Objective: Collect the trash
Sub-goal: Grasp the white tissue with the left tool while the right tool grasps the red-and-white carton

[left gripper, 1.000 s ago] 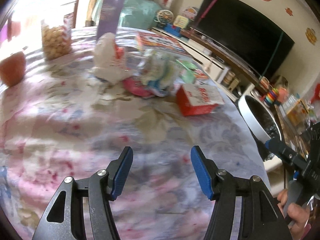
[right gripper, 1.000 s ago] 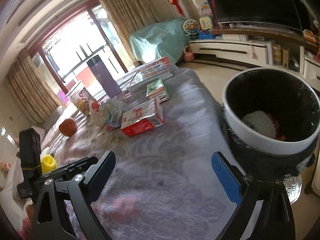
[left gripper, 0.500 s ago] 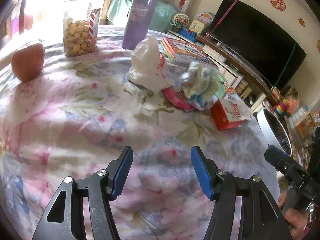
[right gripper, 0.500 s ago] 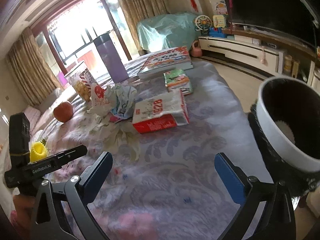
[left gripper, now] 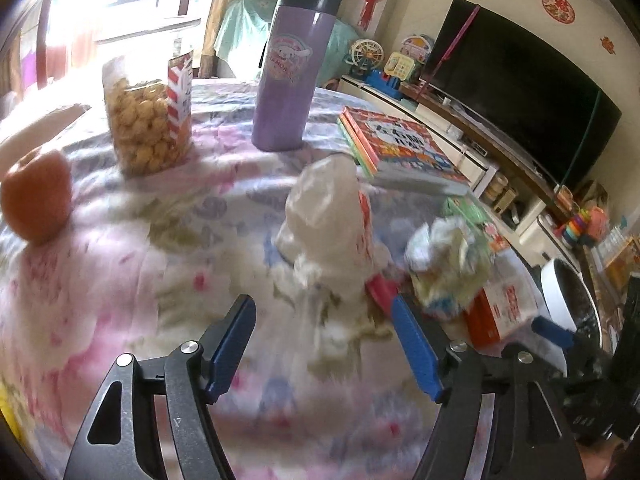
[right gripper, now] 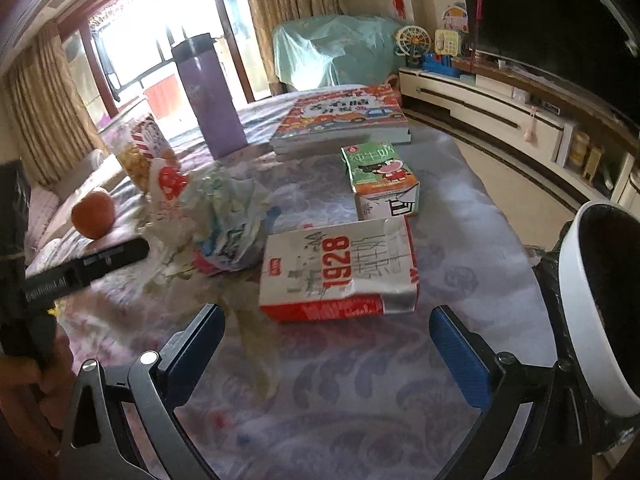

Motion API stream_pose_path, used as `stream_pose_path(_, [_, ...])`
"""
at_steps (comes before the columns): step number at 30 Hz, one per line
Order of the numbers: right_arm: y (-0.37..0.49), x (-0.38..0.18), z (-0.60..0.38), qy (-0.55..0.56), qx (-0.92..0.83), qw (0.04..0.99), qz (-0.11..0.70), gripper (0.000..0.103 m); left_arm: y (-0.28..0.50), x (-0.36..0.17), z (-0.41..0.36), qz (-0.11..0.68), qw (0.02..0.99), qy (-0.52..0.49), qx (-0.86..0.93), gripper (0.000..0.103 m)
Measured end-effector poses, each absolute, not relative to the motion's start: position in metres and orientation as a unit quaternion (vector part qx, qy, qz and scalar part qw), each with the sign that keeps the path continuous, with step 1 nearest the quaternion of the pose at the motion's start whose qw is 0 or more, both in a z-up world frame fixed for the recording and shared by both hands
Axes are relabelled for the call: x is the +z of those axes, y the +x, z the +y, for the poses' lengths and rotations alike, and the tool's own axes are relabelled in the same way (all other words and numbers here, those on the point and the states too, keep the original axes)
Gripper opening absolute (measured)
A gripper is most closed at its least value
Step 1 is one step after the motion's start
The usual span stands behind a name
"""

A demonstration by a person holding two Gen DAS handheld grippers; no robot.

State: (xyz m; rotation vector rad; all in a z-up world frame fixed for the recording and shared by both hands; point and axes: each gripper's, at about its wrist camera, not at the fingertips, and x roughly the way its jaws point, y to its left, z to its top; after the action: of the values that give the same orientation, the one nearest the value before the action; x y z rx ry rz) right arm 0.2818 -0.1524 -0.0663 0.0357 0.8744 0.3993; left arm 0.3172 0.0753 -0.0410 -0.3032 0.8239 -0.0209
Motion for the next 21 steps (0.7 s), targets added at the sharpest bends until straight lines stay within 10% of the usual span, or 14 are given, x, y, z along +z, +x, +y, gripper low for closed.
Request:
stream_pose_path(8, [0.3, -0.074, -0.152, 0.025, 0.192, 0.882, 0.43, 0.103, 0.353, -0.054, 0.077, 0.395, 0.908, -0.14, -0.014, 0.065])
stream_pose_path(11, [0.3, -0.076, -0.154, 0.026, 0.196, 0.883, 0.426, 0.101, 0.361, -0.066, 0.075, 0.404, 0.902, -0.147, -0.037, 0.035])
stream_pose_path(21, [0.285, -0.07, -0.162, 0.048, 0.213, 0.882, 0.416, 0.092, 0.327, -0.064, 0.078, 0.393, 0.904, -0.162, -0.033, 0.028])
